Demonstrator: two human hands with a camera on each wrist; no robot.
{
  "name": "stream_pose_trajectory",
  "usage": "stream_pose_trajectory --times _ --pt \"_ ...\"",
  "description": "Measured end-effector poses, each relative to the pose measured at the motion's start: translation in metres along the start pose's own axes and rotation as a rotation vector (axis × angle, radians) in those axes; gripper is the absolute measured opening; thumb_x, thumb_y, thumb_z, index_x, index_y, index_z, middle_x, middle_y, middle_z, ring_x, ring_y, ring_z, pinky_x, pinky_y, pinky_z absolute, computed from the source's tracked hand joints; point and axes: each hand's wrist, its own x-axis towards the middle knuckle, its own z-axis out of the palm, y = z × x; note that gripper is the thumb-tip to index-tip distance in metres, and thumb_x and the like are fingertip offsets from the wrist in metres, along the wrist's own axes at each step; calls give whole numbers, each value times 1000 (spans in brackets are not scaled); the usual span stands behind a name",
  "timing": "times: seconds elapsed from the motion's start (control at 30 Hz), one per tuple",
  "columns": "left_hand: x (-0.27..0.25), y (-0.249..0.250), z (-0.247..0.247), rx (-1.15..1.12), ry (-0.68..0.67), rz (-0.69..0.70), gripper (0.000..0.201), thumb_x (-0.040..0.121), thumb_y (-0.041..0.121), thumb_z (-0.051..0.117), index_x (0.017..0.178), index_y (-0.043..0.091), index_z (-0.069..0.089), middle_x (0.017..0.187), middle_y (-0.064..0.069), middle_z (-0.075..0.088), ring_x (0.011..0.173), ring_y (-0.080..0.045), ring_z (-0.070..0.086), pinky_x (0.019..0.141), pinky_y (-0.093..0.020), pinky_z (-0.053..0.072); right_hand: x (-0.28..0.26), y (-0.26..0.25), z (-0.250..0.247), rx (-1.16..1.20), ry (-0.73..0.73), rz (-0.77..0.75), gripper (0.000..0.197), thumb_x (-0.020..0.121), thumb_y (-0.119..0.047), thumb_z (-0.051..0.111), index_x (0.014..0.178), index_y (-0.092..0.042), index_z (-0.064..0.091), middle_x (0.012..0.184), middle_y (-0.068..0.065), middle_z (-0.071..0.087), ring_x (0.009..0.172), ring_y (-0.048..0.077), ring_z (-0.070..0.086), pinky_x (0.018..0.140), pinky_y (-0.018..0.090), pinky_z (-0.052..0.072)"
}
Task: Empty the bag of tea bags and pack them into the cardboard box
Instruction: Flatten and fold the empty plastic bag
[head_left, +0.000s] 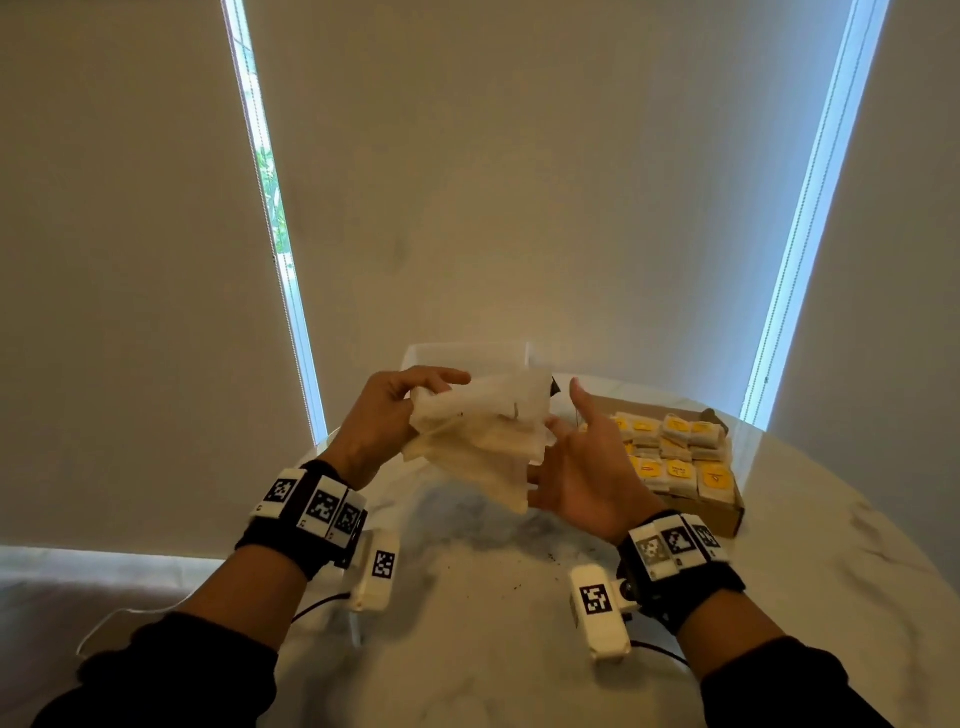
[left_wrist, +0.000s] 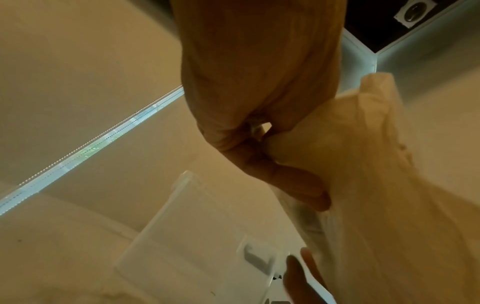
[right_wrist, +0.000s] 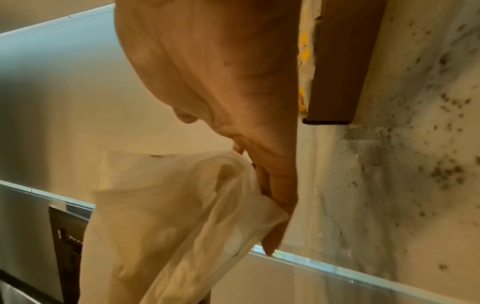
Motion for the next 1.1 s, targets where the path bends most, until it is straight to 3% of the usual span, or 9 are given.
stream_pose_trajectory --times 0.07,0.2,0.33,0.47,0.57,0.67,0.8,0.9,1.1 --pt "3 -6 -2 96 -29 16 36 91 -16 62 76 11 79 120 10 79 120 -10 69 103 -42 56 -1 1 -2 -96 -73 93 86 88 -86 57 146 -24 62 146 19 64 132 47 61 109 69 48" --pt "0 1 -3 273 -78 -5 56 79 -22 46 60 19 78 118 18 77 121 -4 64 110 -41 51 -2 2 0 -414 64 25 38 100 -26 72 134 -12 66 131 19 71 117 38 71 96 51 61" --pt "-4 12 -7 63 -110 -172 41 95 8 51 111 29 83 126 3 73 115 -25 70 85 -44 65 11 1 -9 -506 238 -196 48 96 -4 75 142 -8 61 124 10 77 114 29 75 97 50 63" --pt "-6 10 -8 -112 -199 -406 55 94 52 72 140 23 63 132 -12 69 109 -38 74 89 -53 64 9 0 -10 -659 404 -446 26 103 -20 70 128 -20 69 114 -3 80 106 17 77 85 41 67" --pt "-8 11 2 -26 -175 -384 55 87 41 86 130 12 64 112 -12 80 99 -34 79 86 -46 67 3 0 -10 -873 526 -662 24 104 -49 63 105 -28 72 99 -9 77 90 9 75 74 38 65" --pt "-8 10 16 52 -108 -239 39 89 28 86 117 9 67 100 -14 76 89 -31 79 75 -42 68 0 0 -3 -904 527 -730 17 100 -45 72 98 -28 72 93 -7 77 83 9 73 68 31 62" --pt "-3 12 37 195 -66 -64 24 98 25 77 102 5 63 103 -13 73 83 -24 78 67 -36 67 -3 -6 13 -755 324 -582 27 95 -46 76 115 -28 72 108 -5 80 102 16 76 96 48 62" --pt "0 16 52 88 -136 -46 14 104 17 67 114 8 62 113 -11 72 93 -22 78 76 -34 66 -11 -14 17 -751 216 -487 50 87 -58 82 127 -34 65 118 -8 77 111 15 75 100 49 61" --pt "5 21 54 -79 -211 -72 32 108 3 48 132 17 64 122 -9 75 114 -26 73 97 -44 63 -18 -26 5 -860 183 -552 49 91 -35 85 134 -30 62 124 -11 75 115 10 73 99 43 63"
